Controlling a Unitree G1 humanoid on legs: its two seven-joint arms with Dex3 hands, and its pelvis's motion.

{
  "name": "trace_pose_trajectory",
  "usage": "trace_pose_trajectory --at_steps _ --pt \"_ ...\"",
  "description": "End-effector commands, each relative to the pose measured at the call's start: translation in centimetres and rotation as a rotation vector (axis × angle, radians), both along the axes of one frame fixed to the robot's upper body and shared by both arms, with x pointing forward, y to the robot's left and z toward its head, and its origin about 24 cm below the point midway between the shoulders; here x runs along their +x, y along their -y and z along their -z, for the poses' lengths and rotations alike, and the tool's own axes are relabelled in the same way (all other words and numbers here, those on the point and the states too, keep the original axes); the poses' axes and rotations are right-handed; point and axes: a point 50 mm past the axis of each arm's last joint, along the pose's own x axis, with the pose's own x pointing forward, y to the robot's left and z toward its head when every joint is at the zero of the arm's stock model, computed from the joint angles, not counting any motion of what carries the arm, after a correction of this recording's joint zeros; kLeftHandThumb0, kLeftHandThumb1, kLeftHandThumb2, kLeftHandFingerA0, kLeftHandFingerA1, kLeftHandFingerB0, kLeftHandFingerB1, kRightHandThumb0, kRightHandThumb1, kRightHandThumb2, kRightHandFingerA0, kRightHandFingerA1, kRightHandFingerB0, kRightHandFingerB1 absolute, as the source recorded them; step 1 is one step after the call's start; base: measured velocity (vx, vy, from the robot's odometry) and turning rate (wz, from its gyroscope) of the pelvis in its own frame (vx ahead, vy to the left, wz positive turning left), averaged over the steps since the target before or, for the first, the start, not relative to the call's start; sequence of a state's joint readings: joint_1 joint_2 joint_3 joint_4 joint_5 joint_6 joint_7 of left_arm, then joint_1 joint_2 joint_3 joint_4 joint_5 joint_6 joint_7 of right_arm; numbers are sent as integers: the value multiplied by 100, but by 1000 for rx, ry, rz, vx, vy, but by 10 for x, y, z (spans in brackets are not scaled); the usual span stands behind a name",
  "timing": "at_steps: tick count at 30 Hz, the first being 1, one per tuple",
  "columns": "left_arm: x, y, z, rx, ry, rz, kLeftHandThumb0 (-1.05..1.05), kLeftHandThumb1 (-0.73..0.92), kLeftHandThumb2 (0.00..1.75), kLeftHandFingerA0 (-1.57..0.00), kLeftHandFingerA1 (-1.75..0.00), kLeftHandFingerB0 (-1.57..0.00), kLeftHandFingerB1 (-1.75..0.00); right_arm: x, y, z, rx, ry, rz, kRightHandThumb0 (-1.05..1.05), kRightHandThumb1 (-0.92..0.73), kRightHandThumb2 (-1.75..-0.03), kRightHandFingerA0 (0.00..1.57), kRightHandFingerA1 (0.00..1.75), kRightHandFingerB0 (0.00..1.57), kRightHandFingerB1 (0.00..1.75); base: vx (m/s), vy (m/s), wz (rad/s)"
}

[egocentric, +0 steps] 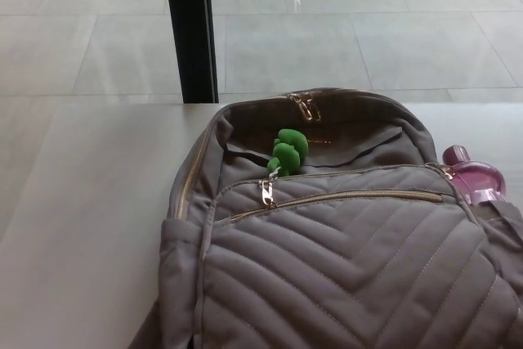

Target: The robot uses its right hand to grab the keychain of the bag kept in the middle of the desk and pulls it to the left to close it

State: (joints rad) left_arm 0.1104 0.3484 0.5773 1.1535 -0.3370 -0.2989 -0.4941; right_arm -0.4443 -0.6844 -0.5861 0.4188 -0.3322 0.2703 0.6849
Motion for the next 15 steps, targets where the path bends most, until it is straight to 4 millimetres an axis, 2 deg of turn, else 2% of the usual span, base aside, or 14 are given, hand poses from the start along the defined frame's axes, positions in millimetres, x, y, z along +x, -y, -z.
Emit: trace_pose_trajectory --at_steps 1,2,3,4,5,6,7,8,9,10,11,13,15 --pt "-33 -14 3 -17 -155 -124 -105 92 110 -89 -143 -76 -141 -267 91 127 509 620 1164 -71 -71 -56 27 116 5 86 0 0 0" --pt "-38 -16 3 -16 -174 -135 -105 92 115 -90 -144 -77 -140 -258 88 151 598 540 1192 -69 -71 -58 22 101 4 74 0 0 0" --pt "-41 -16 4 -16 -186 -129 -105 92 114 -89 -146 -76 -140 -260 85 159 613 524 1194 -77 -55 -91 35 85 3 60 0 0 0" --pt "-41 -16 4 -16 -188 -128 -105 92 114 -89 -146 -76 -140 -260 85 160 615 524 1194 -77 -55 -91 35 85 3 60 0 0 0" --pt "-44 -17 5 -3 -222 -143 -105 92 110 -93 -144 -78 -140 -262 81 169 613 475 1210 -72 -57 -91 49 90 10 62 0 0 0" --pt "-46 -17 6 -1 -252 -157 -105 92 112 -89 -146 -76 -138 -262 77 173 594 425 1205 -72 -59 -94 41 85 5 62 0 0 0" --pt "-48 -18 6 2 -269 -160 -105 92 107 -86 -147 -73 -139 -264 73 178 606 419 1185 -73 -58 -94 33 83 1 60 0 0 0" --pt "-50 -17 6 5 -279 -152 -105 92 108 -81 -149 -70 -140 -266 70 181 614 408 1175 -74 -73 -59 23 111 0 70 0 0 0" --pt "-51 -17 6 7 -286 -142 -105 92 108 -81 -149 -70 -140 -267 68 183 613 392 1171 -74 -73 -59 23 111 0 70 0 0 0" --pt "-53 -17 8 11 -313 -139 -105 92 110 -79 -150 -65 -144 -268 62 191 636 358 1178 -71 -76 -59 27 106 0 57 0 0 0" --pt "-55 -16 9 14 -335 -135 -88 92 88 -54 -59 -42 -48 -270 58 197 626 292 1181 -73 -77 -63 23 104 0 81 0 0 0" --pt "-58 -16 9 44 -374 -100 -91 92 83 -59 -58 -46 -47 -274 53 207 634 217 1230 -69 -78 -59 27 104 0 54 0 0 0" --pt "-59 -16 9 52 -398 -85 -91 92 83 -60 -58 -46 -48 -279 50 214 633 167 1260 -70 -79 -61 28 109 0 49 0 0 0"
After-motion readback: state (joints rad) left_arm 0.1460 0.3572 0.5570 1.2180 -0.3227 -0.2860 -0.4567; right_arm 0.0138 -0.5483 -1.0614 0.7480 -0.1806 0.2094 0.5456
